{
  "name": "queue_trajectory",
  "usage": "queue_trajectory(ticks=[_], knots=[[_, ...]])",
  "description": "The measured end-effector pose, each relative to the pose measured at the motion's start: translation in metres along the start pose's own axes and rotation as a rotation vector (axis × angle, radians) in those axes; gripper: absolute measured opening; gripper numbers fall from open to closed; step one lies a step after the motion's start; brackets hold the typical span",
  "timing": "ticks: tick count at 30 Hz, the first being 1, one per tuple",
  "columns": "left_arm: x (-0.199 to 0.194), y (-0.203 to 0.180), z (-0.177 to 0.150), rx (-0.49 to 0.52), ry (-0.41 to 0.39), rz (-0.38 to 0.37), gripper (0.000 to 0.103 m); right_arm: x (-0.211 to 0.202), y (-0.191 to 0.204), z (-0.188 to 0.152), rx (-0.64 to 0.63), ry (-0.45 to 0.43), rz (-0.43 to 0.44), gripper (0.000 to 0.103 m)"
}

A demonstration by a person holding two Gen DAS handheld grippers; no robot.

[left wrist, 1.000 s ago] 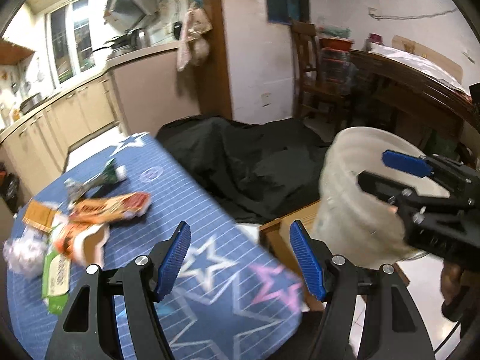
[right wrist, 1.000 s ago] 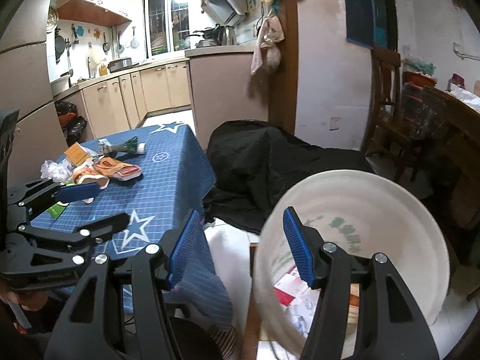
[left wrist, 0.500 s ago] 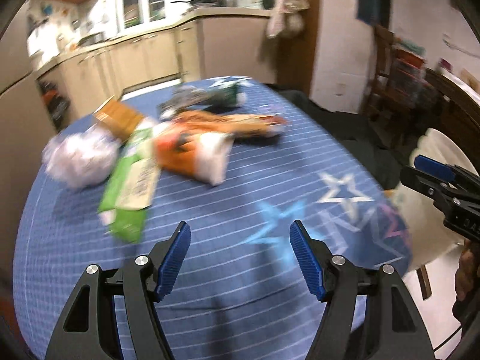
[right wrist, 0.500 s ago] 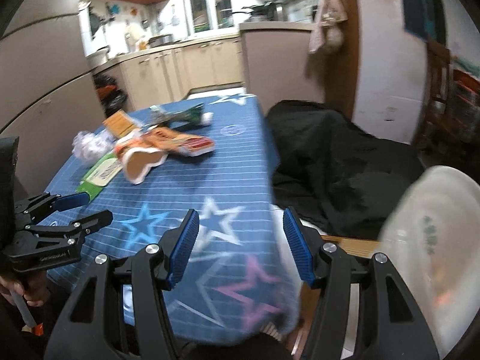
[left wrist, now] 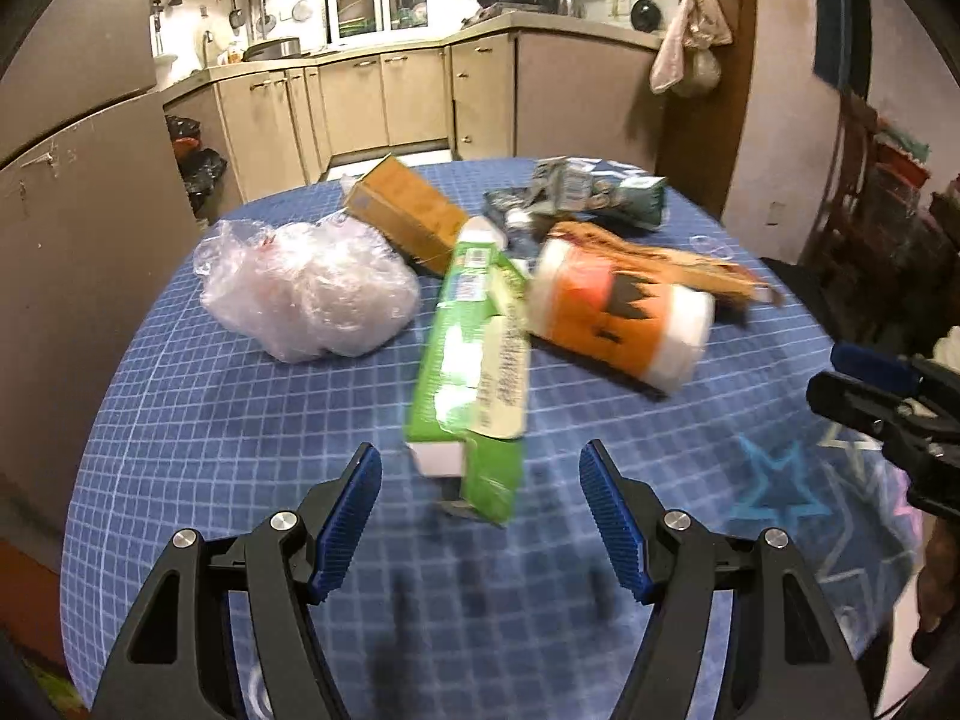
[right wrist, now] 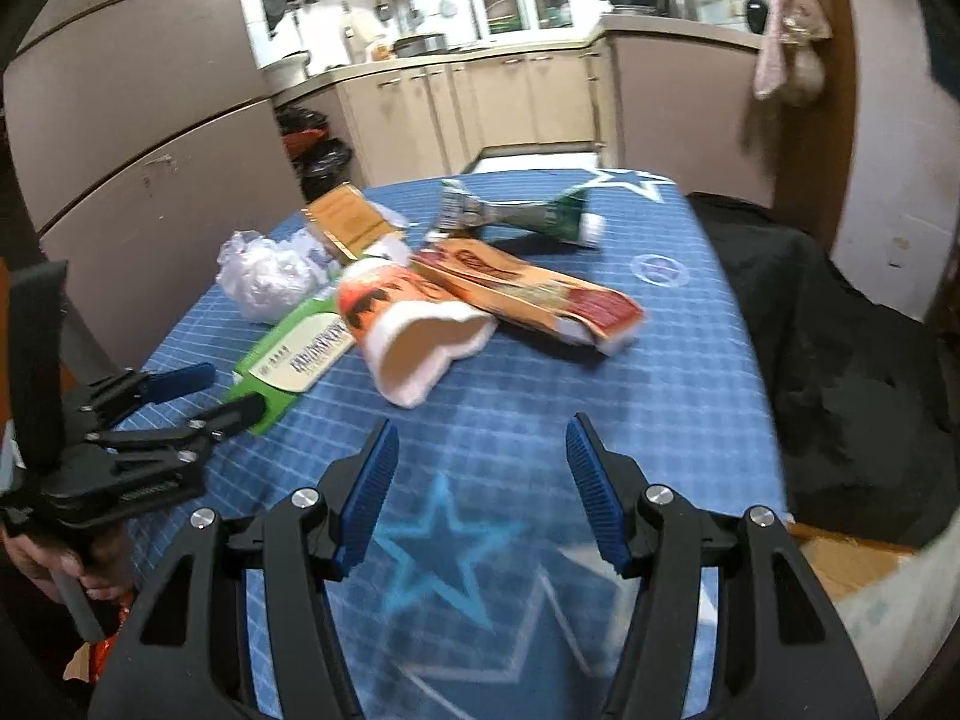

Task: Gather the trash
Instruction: 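Grasp the green tube box with the left tool while the right tool grasps the orange paper cup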

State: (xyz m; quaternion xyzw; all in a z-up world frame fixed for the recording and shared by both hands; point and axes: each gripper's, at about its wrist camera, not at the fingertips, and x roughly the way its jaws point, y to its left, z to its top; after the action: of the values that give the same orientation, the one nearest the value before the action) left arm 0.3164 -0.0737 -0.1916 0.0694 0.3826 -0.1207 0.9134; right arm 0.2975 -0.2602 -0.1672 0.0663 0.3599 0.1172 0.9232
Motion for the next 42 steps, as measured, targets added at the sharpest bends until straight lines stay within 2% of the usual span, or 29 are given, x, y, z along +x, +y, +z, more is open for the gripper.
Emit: queue_trajectory(ticks=[9, 15, 17, 18, 20, 21, 22, 25, 26, 28, 29, 37, 42], knots=[[0.037, 0.015, 0.011, 0.016, 0.051, -0.031, 0.07, 0.049, 0.02, 0.026, -0.047, 0.053, 0.112, 0.055], [0.046, 0.027, 0.019, -0.005, 0.058, -0.059, 0.07, 0.073, 0.026, 0.033, -0.058, 0.098, 0.157, 0.039], [0.049, 0.03, 0.023, -0.005, 0.057, -0.068, 0.07, 0.079, 0.027, 0.034, -0.053, 0.115, 0.181, 0.03], [0.05, 0.03, 0.024, -0.002, 0.057, -0.073, 0.07, 0.08, 0.027, 0.035, -0.052, 0.116, 0.192, 0.028], [0.05, 0.03, 0.025, 0.002, 0.055, -0.082, 0.068, 0.081, 0.03, 0.036, -0.064, 0.118, 0.206, 0.016], [0.05, 0.031, 0.026, 0.001, 0.053, -0.085, 0.062, 0.082, 0.031, 0.036, -0.065, 0.12, 0.213, 0.014], [0.051, 0.032, 0.027, 0.001, 0.05, -0.089, 0.052, 0.083, 0.032, 0.036, -0.067, 0.124, 0.225, 0.011], [0.048, 0.031, 0.026, 0.011, 0.045, -0.107, 0.041, 0.083, 0.036, 0.037, -0.08, 0.118, 0.238, 0.004], [0.047, 0.03, 0.025, 0.016, 0.044, -0.117, 0.039, 0.082, 0.038, 0.037, -0.088, 0.112, 0.237, 0.004], [0.045, 0.03, 0.023, 0.014, 0.042, -0.143, 0.026, 0.081, 0.041, 0.037, -0.097, 0.107, 0.239, 0.004], [0.044, 0.03, 0.022, 0.008, 0.041, -0.148, 0.025, 0.081, 0.042, 0.037, -0.098, 0.102, 0.24, 0.004], [0.024, 0.033, 0.01, -0.031, 0.029, -0.144, 0.023, 0.061, 0.038, 0.026, -0.076, 0.075, 0.247, 0.004], [0.005, 0.033, 0.003, -0.043, 0.017, -0.095, 0.023, 0.042, 0.039, 0.017, -0.059, 0.042, 0.242, 0.004]])
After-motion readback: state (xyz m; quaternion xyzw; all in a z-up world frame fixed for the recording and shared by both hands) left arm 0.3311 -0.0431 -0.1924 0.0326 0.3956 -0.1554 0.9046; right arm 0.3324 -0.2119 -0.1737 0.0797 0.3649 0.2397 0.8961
